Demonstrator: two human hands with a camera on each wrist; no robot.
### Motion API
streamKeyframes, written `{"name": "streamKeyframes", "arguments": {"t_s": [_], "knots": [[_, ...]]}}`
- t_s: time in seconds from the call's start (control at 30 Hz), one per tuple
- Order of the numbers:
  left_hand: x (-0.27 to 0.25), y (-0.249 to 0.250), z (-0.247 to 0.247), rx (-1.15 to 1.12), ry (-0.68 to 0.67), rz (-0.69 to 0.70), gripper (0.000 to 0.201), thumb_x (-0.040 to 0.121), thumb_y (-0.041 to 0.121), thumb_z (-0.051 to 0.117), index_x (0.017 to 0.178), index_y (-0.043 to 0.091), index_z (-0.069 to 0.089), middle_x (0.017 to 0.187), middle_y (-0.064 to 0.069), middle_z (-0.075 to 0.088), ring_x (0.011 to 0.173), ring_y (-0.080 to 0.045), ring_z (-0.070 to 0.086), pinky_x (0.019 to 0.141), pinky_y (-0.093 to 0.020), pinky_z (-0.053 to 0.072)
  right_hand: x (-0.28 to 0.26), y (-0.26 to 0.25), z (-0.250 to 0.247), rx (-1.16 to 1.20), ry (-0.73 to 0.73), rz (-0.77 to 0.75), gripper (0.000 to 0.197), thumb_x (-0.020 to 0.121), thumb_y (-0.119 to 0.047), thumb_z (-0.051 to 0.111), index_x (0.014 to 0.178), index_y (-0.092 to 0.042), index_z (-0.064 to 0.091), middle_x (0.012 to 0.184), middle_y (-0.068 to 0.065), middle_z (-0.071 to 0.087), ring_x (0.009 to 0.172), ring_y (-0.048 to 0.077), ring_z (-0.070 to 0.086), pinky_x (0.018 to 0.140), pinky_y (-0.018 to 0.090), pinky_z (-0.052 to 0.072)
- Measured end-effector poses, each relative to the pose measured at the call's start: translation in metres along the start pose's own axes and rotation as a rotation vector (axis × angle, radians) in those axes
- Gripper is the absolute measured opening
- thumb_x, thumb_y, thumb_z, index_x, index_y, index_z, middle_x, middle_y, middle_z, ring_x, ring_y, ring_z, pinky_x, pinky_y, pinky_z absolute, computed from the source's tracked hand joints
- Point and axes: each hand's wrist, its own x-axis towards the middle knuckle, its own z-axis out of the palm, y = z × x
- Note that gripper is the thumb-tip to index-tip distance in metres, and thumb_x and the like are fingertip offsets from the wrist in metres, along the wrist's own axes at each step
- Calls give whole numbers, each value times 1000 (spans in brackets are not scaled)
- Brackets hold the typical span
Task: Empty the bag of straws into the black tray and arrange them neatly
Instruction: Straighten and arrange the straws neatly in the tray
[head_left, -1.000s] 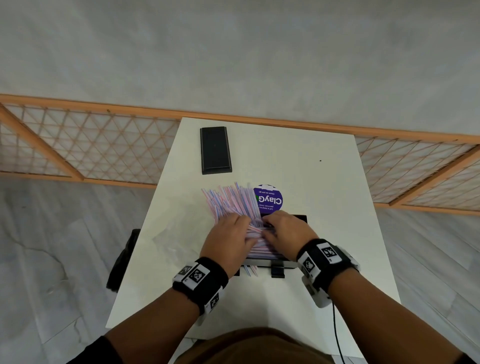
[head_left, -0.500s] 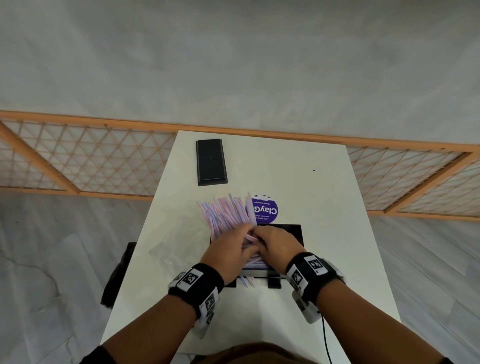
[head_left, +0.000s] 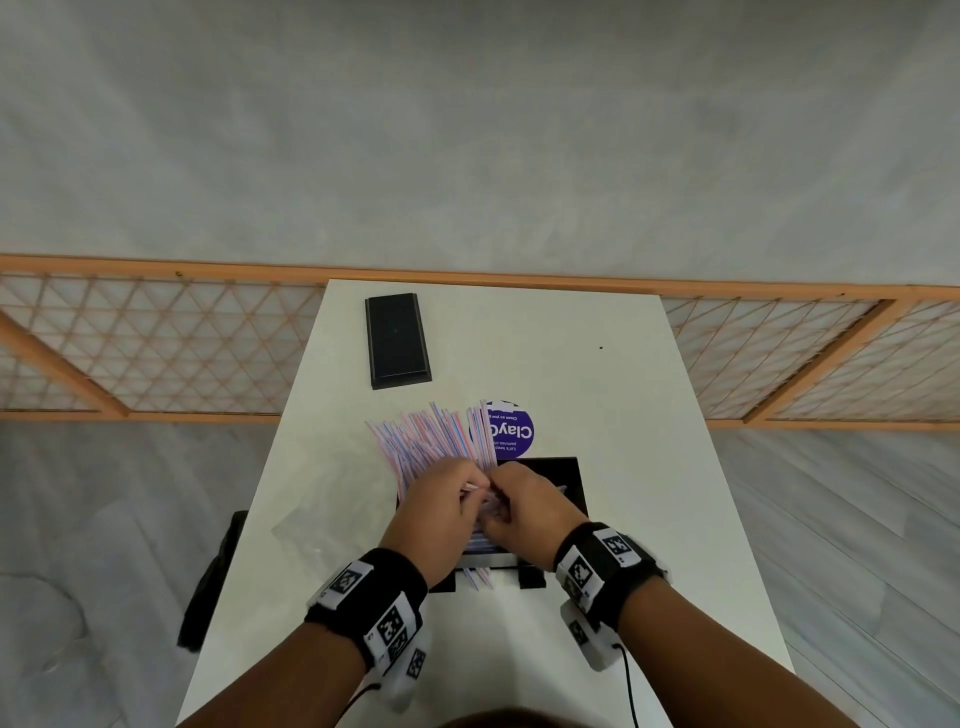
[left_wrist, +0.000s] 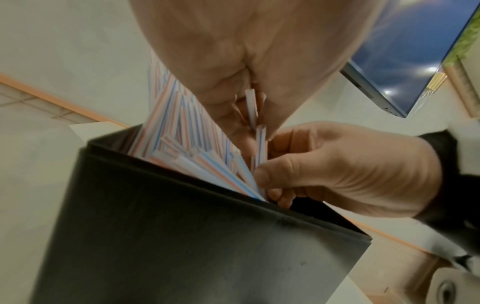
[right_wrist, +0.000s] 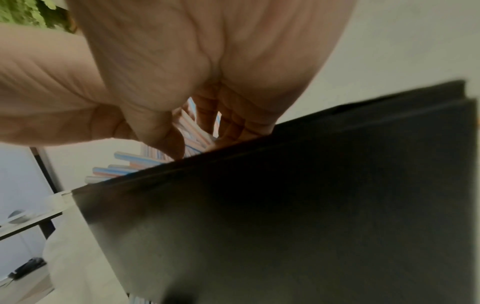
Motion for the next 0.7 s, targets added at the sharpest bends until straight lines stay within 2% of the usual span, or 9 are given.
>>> {"name": "streamKeyframes", "arguments": {"t_s": [0.07,0.1,0.17,0.27,0.37,0.47,0.6,0.7], "knots": [[-4,1,-1,-8,-21,23,10,96,17,67,92,27,68,93,13,60,89,-2,59,76,-12,45,1,2,1,-9,0,-4,8,88,-18,63,94,-13,61,89,1,57,79,13,54,72,22,45],[-6,2,0,-6,-43,33,10,96,19,66,94,28,70,95,13,60,90,-2,60,77,-13,46,1,3,1,-13,-3,-4,7,88,-16,62,93,-12,61,90,3,58,81,17,55,73,28,45],[-11,4,1,7,-73,36,12,96,19,64,98,28,72,99,12,58,90,-2,59,80,-16,49,1,1,1,-10,-10,-6,3,88,-13,62,89,-10,60,88,4,56,80,18,52,72,28,41],[-11,3,0,6,-26,22,14,98,14,64,100,24,73,99,9,58,89,-2,59,80,-19,50,0,-2,2,0,20,-34,3,89,-12,62,88,-10,60,87,5,57,78,16,51,70,28,41],[-10,6,-6,3,-4,0,18,96,8,65,99,22,75,97,9,57,86,2,59,77,-7,44,0,-3,4,31,56,-47,2,89,-12,62,88,-11,61,86,6,58,78,18,54,71,32,46],[-8,11,-20,-44,23,-28,26,91,2,66,92,25,77,94,11,58,87,4,59,77,-3,41,1,0,5,9,58,-68,2,93,-17,61,91,-17,60,89,1,57,79,16,53,72,33,47],[-13,7,-42,-57,72,4,29,88,0,69,85,29,73,92,12,63,91,-2,62,79,-9,44,4,3,-3,-131,19,-89,16,100,-27,52,109,-17,60,104,4,61,93,22,58,82,40,51],[-22,-4,-52,-90,68,-15,29,89,1,70,87,30,71,94,13,66,94,-7,64,83,-18,49,5,-3,-11,-280,8,-134,19,103,-26,48,114,-15,60,110,6,61,97,25,59,83,39,50]]}}
